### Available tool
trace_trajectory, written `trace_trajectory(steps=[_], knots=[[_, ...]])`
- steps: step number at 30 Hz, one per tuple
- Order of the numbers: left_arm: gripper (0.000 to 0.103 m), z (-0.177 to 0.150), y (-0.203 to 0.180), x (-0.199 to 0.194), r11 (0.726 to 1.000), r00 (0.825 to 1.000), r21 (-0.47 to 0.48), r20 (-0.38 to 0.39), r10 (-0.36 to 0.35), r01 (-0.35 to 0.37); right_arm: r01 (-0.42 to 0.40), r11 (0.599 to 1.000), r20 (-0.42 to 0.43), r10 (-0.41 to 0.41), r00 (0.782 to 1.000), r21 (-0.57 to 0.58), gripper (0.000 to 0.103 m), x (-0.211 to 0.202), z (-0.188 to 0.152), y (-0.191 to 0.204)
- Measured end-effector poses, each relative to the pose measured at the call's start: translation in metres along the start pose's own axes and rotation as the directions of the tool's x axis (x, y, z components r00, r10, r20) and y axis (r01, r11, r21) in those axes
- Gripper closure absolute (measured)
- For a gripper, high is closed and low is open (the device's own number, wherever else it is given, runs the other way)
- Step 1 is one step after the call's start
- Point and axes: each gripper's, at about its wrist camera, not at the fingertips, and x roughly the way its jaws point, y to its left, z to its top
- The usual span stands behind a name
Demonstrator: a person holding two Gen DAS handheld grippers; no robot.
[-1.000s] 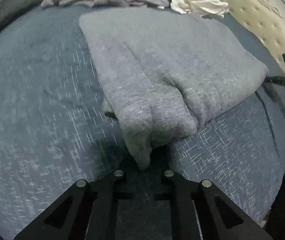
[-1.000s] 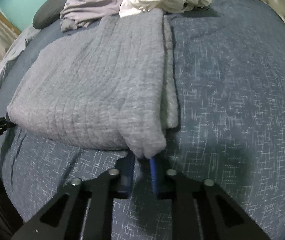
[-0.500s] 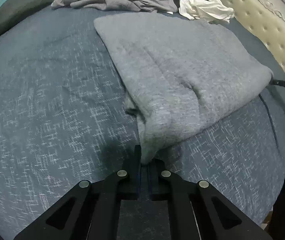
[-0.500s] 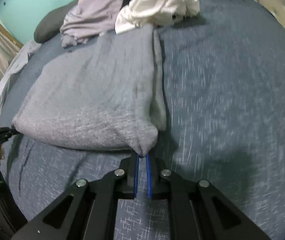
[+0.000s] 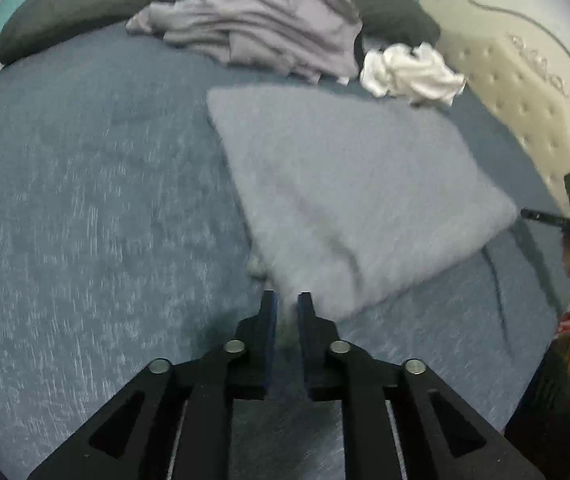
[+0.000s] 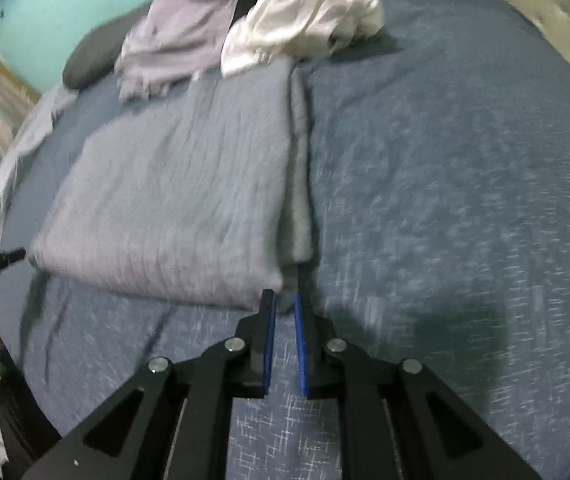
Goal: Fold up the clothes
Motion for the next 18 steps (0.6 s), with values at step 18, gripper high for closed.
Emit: trace_trajectory(steps=[18], knots=[[0.081,-0.006,0.032,0.043,0.99,0.99,-0.094,-0.1,0.096,-0.105,0.007,0.998,-0.068,-0.003,0.998,0.063,0.094,0.063,0.016,0.013]])
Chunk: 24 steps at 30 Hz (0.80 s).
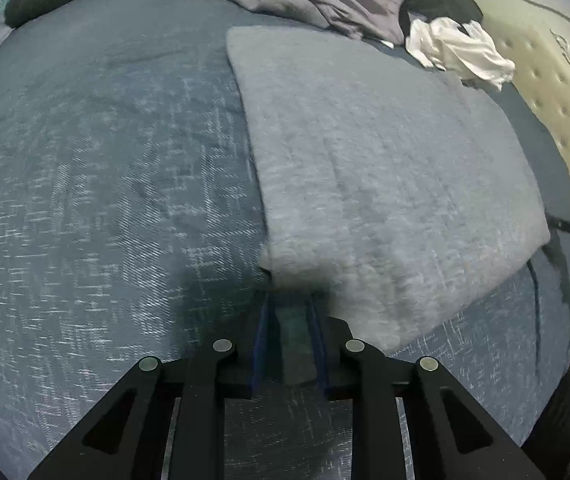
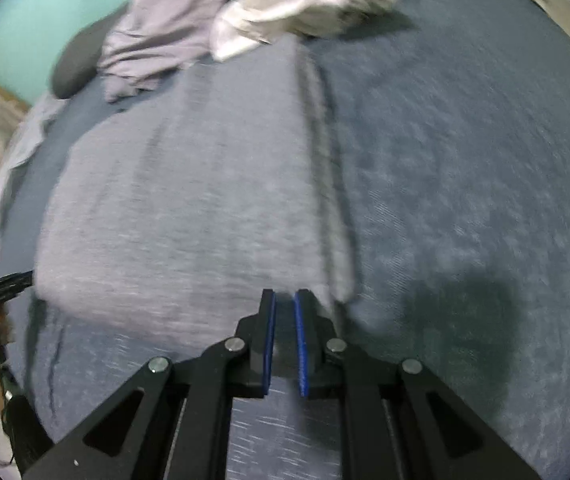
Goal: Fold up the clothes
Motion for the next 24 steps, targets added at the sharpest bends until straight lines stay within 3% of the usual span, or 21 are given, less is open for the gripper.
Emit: trace_trajectory(steps=[5,10,16,24], knots=[[0.079,0.012,-0.024,-0.022,0.998,0.997,0.033,0.064,-0.047,0.045,-0.035,0.999,0.057,0.033,0.998,0.025,0.094,-0.017,0.003,-0.003],[0.078,0.021,-0.055,-0.003,0.993,0.997,0.092,0.032,-0.077,0.074,-0.114,0.993,0.072,0.115,0.991,-0.013,0.094,-0.017,0.01,0.021],[0.078,0.012,-0.025,0.02,0.996,0.996,0.019,-0.018,-0.091,0.092,-0.083,0.997,0.015,0.083,0.996,0.001,0.094,0.006,0.005,0.012],[0.078,0.004,0.0,0.005,0.993,0.994,-0.044,0.006,-0.113,0.114,-0.043,0.997,0.036,0.04,0.999,0.064,0.094,-0.003,-0.003,-0.018]])
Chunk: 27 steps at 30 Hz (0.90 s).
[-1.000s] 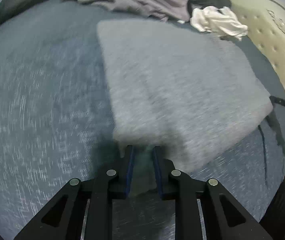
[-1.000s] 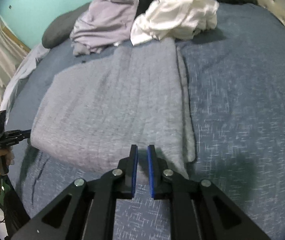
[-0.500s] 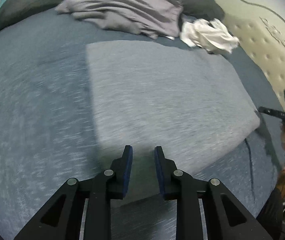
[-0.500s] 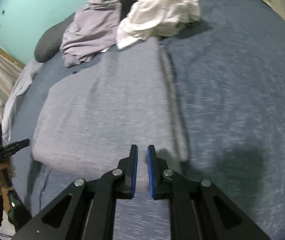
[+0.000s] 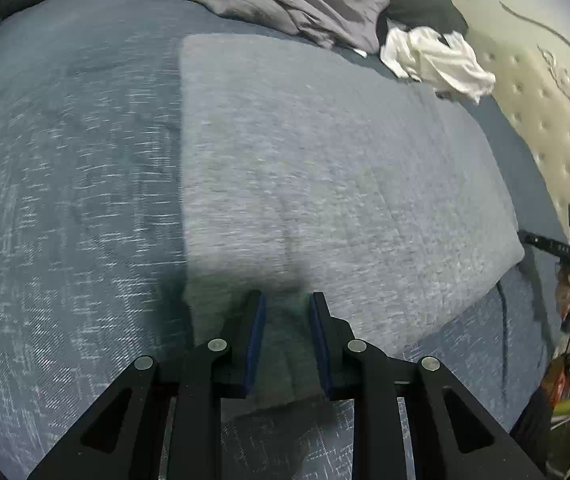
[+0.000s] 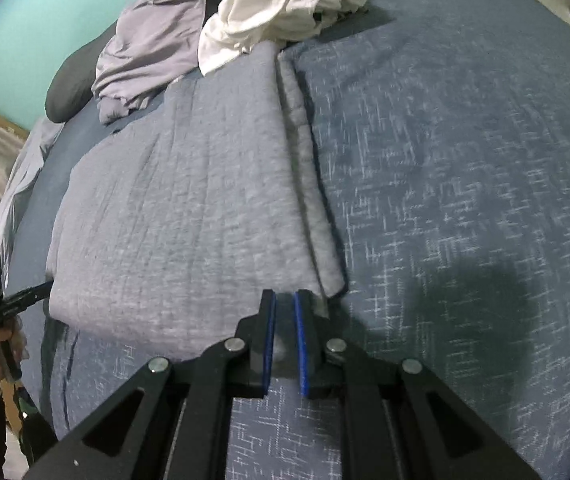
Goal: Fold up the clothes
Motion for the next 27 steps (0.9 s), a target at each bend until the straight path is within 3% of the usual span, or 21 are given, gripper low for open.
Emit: trace_trajectory(steps=[6,10,18,27], knots=[[0.078,-0.012,0.02,-0.014,0.998,1.0,-0.062,0.003,0.014,-0.013,0.014,1.0,0.007,-0.014,1.0,0.008,0.094,-0.004,0.002,0.0],[0.053,-0.023,0.037,-0.021,0.988,0.999,-0.15,-0.001,-0.04,0.039,0.003,0.999,0.017,-0.003,1.0,0.047,0.094,-0.003,-0.002,-0.001],[0.051,-0.047,0.058,-0.027,0.949,0.99,-0.286,0.001,-0.141,0.135,-0.006,0.997,0.02,0.004,1.0,0.077,0.094,-0.01,-0.01,-0.009],[0.051,-0.045,0.055,-0.008,0.931,0.983,-0.316,0.031,-0.181,0.181,-0.017,0.998,0.024,0.015,1.0,0.067,0.094,-0.009,-0.01,0.002]])
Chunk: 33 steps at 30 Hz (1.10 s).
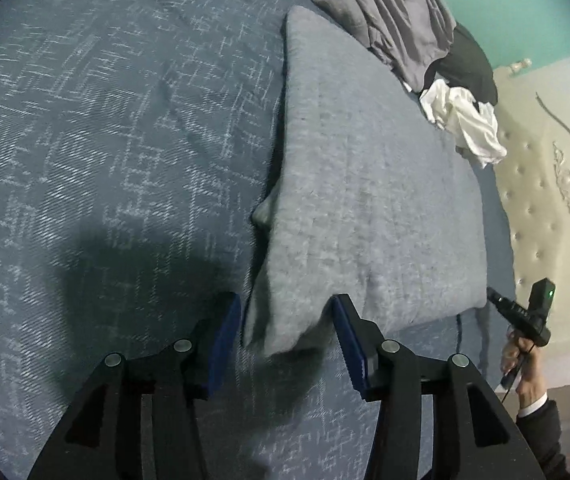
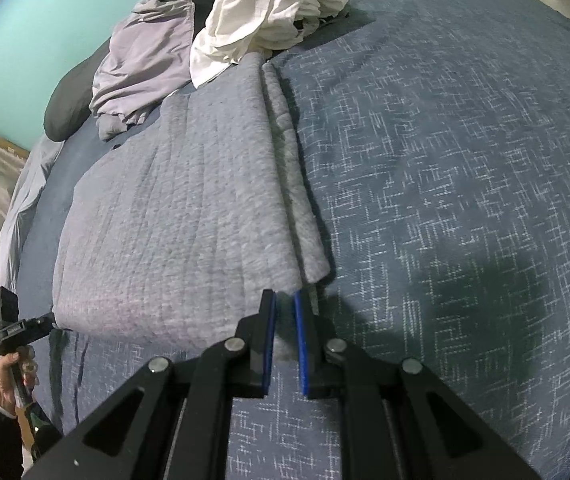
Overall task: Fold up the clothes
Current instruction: 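Grasp the folded sweater end with the left gripper and lift it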
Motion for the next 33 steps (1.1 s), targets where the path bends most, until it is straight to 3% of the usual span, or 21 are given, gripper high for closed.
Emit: trace_trajectory(steps=[10,16,24,28,33], knots=[[0.051,0.013,0.005,0.017,0.995,0.996,-0.051,0.033,-0.088,0.09,-0.006,1.0,0.002,0.006,1.0,0.015,0.094,-0.004,-0.002,-0.005],[0.052,0.007,0.013,-0.002,0.995,0.994,-0.028,0.044,-0.096,0.097,-0.006,1.0,0.003,0.006,1.0,0.02,0.094,-0.002,-0.001,-0.006],[0.053,0.009,-0.001,0.015,0.996,0.995,-0.018,0.047,-0.087,0.088,-0.006,1.0,0.002,0.006,1.0,0.018,0.094,-0.002,-0.001,-0.003],[0.07,0.009,-0.006,0.015,0.997,0.996,0.0,0.047,-0.081,0.081,-0.008,1.0,0.003,0.008,1.0,0.019,0.094,-0.003,-0.002,-0.003],[0.081,0.008,-0.019,0.009,0.997,0.995,0.022,0.067,-0.072,0.071,-0.011,1.0,0.004,0.011,1.0,0.022,0.094,-0.002,-0.003,-0.003]])
